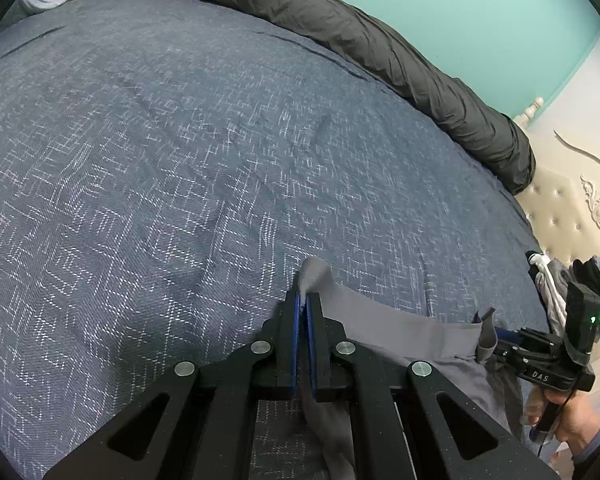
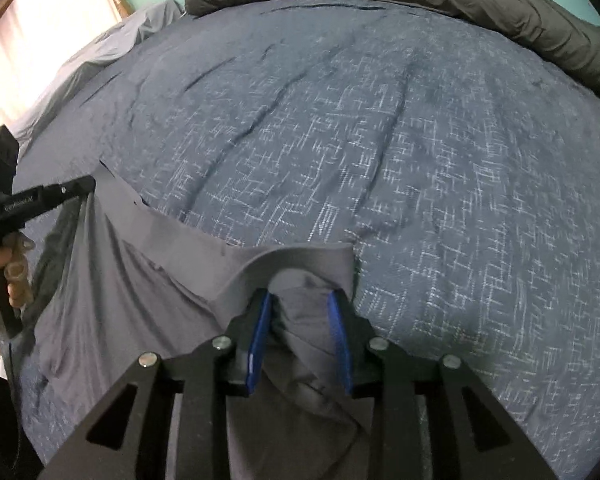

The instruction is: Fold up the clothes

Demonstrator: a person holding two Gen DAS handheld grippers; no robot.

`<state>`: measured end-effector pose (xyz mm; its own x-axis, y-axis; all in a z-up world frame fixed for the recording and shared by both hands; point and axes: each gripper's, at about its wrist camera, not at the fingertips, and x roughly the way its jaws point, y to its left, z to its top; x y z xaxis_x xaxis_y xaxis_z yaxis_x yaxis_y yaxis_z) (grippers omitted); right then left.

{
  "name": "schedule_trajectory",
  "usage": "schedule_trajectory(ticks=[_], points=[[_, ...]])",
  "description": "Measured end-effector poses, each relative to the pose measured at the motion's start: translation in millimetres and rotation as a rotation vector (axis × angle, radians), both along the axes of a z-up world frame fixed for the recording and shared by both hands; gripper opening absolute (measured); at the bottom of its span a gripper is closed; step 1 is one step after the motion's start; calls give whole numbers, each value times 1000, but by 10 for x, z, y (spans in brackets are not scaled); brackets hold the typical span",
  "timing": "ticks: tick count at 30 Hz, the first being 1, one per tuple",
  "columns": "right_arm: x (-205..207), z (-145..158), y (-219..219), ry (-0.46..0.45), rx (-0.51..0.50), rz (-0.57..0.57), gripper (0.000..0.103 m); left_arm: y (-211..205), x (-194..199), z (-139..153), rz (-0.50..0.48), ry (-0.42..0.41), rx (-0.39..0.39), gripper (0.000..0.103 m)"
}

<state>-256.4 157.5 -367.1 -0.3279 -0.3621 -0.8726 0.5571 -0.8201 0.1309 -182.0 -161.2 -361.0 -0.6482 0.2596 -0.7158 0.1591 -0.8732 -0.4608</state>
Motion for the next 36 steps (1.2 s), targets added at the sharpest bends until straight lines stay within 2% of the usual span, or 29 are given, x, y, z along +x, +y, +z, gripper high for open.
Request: schedule_trajectory(ticks=[1,2,5,10,15,20,23,28,30,32,33,34,36], points=[[0,10,8,0,-3,6,24,-6,2,7,1,0,1,3],[0,22,21,-1,-8,12,11,-8,8,9,1,-1,1,3],[15,97,45,16,-7,30,5,-7,45,18,-1,0,-1,4],[-17,320,289,36,-63,-3,4,-8,49,25,0,1,3,4],[-115,475,591,14,-145,-105,4,54,29,44,-10,9,-2,4],[-184,474,935,-18,-185,-230,4,-68,39,45,40,14,17,0],[-191,457,1016,-20,-186,-240,4,-95,27,13,34,6,40,0],[-172,451,1002,-19,-180,-228,4,35,-84,5,-44,7,77,1],[-165,441,993,-21,-180,-226,4,109,-113,47,-65,13,71,4],[-189,421,964,-19,-172,-222,4,172,-140,72,-91,17,76,20],[-189,415,969,-20,-172,-222,4,205,-155,77,-104,17,83,36],[-190,412,974,-21,-172,-225,4,241,-173,61,-115,12,91,41],[-189,410,994,-25,-177,-235,4,292,-216,16,-139,-8,102,41]])
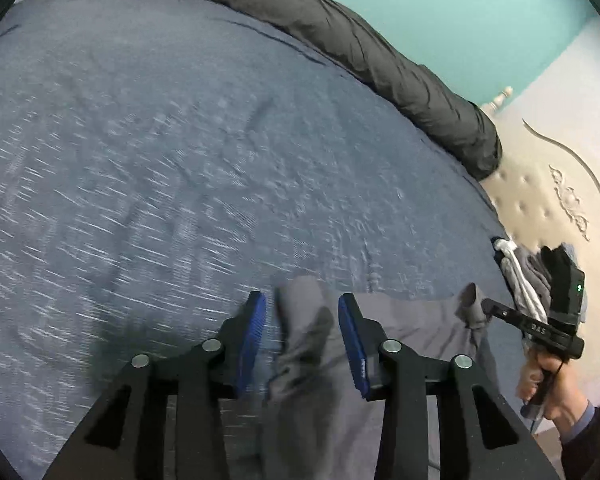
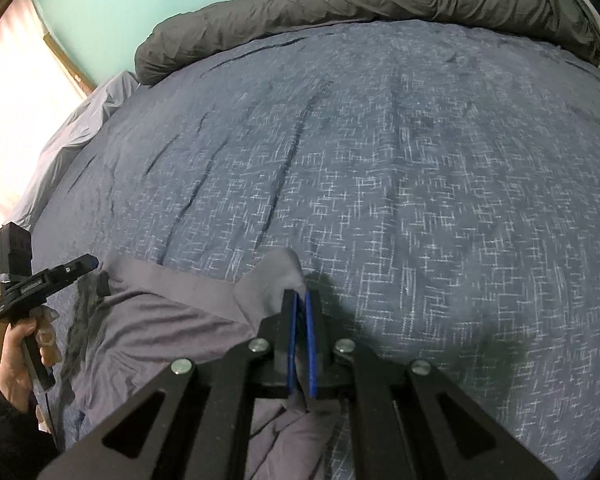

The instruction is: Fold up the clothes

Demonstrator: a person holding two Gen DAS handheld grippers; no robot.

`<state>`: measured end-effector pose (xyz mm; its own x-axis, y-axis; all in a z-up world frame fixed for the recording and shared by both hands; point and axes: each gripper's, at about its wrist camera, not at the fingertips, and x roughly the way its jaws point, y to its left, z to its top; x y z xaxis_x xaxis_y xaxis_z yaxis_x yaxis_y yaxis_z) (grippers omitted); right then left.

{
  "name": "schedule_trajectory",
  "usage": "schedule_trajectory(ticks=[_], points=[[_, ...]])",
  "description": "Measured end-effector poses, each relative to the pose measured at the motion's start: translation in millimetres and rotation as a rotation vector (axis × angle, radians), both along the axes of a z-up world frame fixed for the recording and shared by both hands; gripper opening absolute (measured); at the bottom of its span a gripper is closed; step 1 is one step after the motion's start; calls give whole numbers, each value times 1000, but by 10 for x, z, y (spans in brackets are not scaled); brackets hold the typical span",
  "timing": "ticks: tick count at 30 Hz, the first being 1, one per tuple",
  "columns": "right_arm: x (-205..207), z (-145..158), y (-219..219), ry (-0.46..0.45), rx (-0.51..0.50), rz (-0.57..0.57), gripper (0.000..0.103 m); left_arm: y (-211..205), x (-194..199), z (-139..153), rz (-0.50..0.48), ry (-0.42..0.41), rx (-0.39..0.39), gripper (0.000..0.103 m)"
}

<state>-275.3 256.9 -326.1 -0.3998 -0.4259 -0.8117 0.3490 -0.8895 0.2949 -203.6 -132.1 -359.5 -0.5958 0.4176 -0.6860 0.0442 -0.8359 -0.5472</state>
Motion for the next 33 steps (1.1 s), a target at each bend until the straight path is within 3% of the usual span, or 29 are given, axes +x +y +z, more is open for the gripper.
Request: schedule_trajectory(ticks=[3,4,5,13,23,29,33], points=[[11,-14,45,-7,-27,-17,4,89,-12,-103,-23,-28,-27,37],[15,-14,59,-8,-32,-19,4,111,-18,-118,-28,-31,-41,13],[19,-14,73,-9,-35,-20,4,119,-21,-114,-32,-29,-54,2],[35,15,177,-3,-78,-27,4,-91,62,113,32,47,-58,2],[38,19,111,0,-91,-4,4,-195,12,-26,70,6,-27,2],[28,-6,222,-14,-128,-49,4,-273,9,-74,91,-10,-28,2],[14,-22,256,-12,-90,-52,4,-313,59,-68,84,-5,-25,2]])
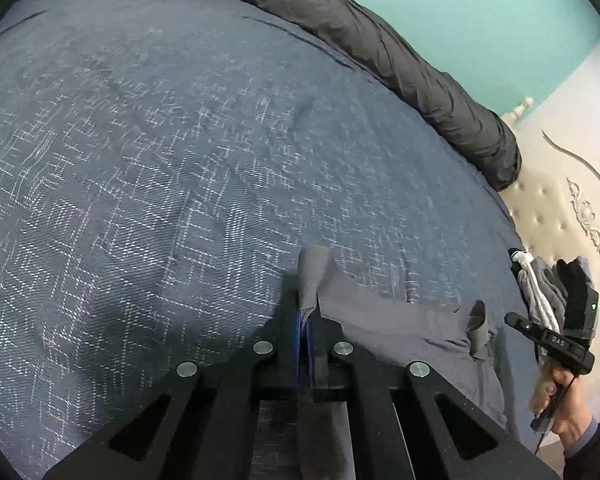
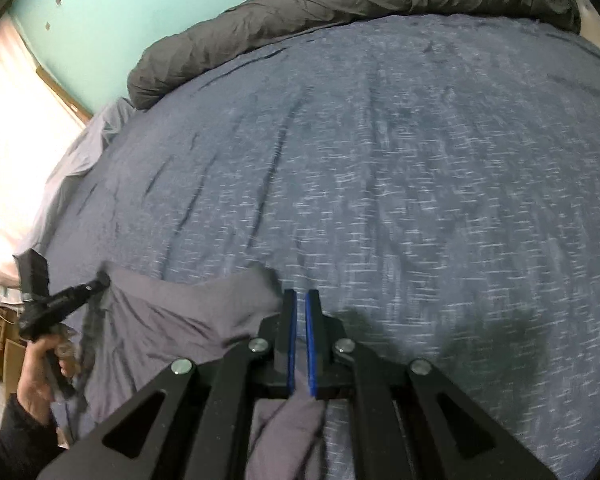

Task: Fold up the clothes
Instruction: 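Grip the waistband with both tools, holding it taut on the bed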

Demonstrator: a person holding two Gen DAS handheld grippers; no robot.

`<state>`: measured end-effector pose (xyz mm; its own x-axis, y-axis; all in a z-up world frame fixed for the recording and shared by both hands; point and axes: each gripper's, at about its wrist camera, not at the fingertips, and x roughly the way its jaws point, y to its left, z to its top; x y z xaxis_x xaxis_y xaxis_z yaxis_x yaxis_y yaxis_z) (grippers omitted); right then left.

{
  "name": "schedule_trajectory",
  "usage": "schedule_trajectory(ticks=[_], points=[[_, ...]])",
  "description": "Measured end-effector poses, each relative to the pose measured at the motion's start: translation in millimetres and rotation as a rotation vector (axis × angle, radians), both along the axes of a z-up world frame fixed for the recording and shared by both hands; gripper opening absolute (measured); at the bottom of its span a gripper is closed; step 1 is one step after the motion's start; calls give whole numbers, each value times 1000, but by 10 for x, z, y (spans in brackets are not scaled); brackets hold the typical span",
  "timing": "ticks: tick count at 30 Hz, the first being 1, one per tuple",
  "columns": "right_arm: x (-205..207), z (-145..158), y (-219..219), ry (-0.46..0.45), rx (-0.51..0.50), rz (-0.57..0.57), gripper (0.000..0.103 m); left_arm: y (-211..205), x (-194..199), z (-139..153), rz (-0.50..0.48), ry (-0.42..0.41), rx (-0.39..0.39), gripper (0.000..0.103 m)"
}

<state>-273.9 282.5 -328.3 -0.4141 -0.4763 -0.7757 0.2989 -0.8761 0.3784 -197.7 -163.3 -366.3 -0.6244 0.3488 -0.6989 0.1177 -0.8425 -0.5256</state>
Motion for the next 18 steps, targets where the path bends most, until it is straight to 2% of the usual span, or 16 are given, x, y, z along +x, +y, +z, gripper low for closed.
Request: schedule_trajectory(ticks=[4,5,7,11,12,14,16,18], points=[[-2,-11,-129,-25,15,56,6,-22,15,-10,1,-3,6,2],[5,-12,-176,-24,34,69,18,-30,14,-12,1,-4,7,2],[40,-10,-275,-9,53,110,34,-32,14,-4,-1,-2,4,2],[54,-105,-405,-2,137,145,34,-37,20,10,-4,1,-2,2],[52,-133,-436,-4,158,153,34,-43,21,9,-4,0,-4,2],[61,-145,-452,6,164,167,10,-58,25,2,-5,-1,-7,2],[74,-112,-433,25,178,159,2,-97,72,-4,-6,-1,-12,2],[68,-24,-328,57,171,117,2,-105,95,5,2,5,-17,2]])
